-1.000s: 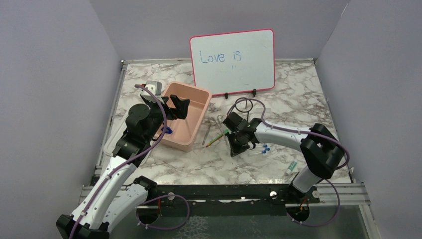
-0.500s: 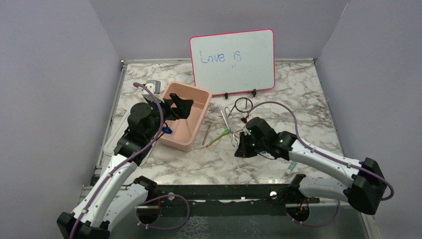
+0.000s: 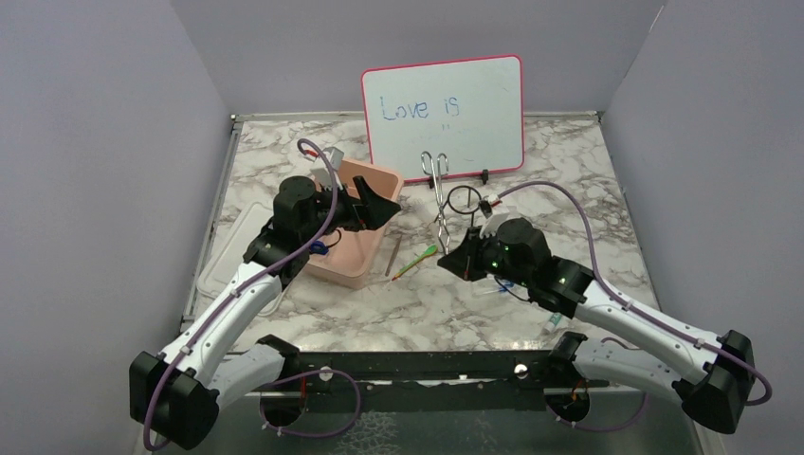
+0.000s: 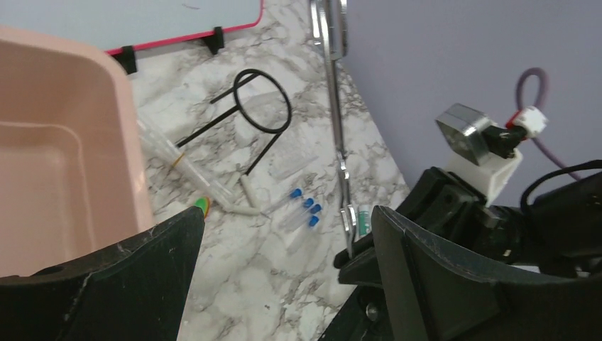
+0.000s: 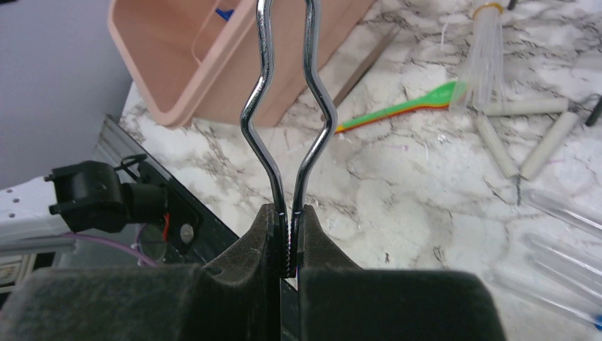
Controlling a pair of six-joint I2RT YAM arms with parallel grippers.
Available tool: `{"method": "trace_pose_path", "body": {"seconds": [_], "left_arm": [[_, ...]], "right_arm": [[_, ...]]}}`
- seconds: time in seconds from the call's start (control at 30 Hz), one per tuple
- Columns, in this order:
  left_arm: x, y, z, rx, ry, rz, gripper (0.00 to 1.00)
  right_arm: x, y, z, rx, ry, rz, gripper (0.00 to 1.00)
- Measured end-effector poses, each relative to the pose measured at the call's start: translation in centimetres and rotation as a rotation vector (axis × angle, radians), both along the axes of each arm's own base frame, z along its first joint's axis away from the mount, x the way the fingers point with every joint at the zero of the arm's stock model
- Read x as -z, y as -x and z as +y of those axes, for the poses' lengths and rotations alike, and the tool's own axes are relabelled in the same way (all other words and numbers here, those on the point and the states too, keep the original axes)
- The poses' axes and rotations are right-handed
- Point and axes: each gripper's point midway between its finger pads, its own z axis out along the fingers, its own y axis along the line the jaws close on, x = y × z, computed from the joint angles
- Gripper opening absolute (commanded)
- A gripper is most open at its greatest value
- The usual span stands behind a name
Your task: Organize the chemistry lab equipment
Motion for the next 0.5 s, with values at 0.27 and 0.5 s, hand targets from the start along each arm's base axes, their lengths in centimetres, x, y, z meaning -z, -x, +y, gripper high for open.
{"method": "trace_pose_path", "body": {"seconds": [0.27, 0.5], "left_arm": [[-1.3, -0.5, -3.3, 0.078, 0.089, -0.004, 0.70], [-0.3, -1.7, -5.4, 0.089, 0.071, 0.033, 0.51]], "right_arm": [[-0.6, -1.6, 3.9, -0.043, -0.096, 0.009, 0.01], [-1.0, -2.0, 5.7, -0.084, -0.150, 0.012, 0.01]]}}
